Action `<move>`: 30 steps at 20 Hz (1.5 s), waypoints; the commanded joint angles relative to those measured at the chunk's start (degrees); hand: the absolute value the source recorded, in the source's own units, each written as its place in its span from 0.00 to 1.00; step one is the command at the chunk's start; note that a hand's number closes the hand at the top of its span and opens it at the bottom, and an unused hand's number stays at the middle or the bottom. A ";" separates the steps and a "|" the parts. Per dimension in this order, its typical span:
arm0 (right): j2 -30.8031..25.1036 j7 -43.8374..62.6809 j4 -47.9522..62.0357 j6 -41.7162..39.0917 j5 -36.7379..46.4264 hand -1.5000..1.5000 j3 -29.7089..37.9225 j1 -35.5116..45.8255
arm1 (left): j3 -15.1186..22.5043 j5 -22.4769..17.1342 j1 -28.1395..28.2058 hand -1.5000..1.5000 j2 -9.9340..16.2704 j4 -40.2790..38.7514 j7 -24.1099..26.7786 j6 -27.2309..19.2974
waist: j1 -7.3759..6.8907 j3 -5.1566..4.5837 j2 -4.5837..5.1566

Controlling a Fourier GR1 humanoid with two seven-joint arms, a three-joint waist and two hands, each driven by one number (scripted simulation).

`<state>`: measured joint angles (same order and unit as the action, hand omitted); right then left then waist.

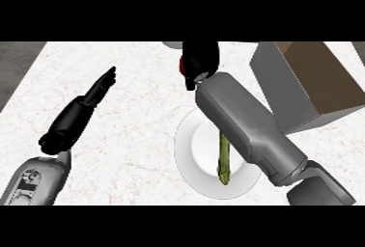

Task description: Pick the can from the plate and place it in the cardboard box

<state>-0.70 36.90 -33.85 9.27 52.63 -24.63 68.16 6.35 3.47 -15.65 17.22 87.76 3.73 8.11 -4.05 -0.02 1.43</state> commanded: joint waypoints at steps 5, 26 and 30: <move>-1.20 9.65 5.35 11.06 2.37 1.00 6.27 10.95 | -0.72 0.72 0.94 0.50 -0.35 -2.75 0.72 -0.30 | 2.10 -0.04 -0.82; -18.95 5.97 18.77 7.43 -0.82 1.00 18.52 8.57 | -3.58 0.56 2.06 0.50 0.62 0.51 -0.24 0.78 | 3.12 0.04 -1.25; -20.44 2.78 21.16 0.30 -4.85 1.00 22.10 7.09 | -2.58 0.66 2.99 0.50 -0.02 0.51 0.24 1.64 | 2.83 0.04 -1.10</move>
<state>-19.83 42.22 -14.39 15.91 50.58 -4.90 76.59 3.66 4.35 -13.55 17.07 87.13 4.44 8.99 -1.19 0.02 0.47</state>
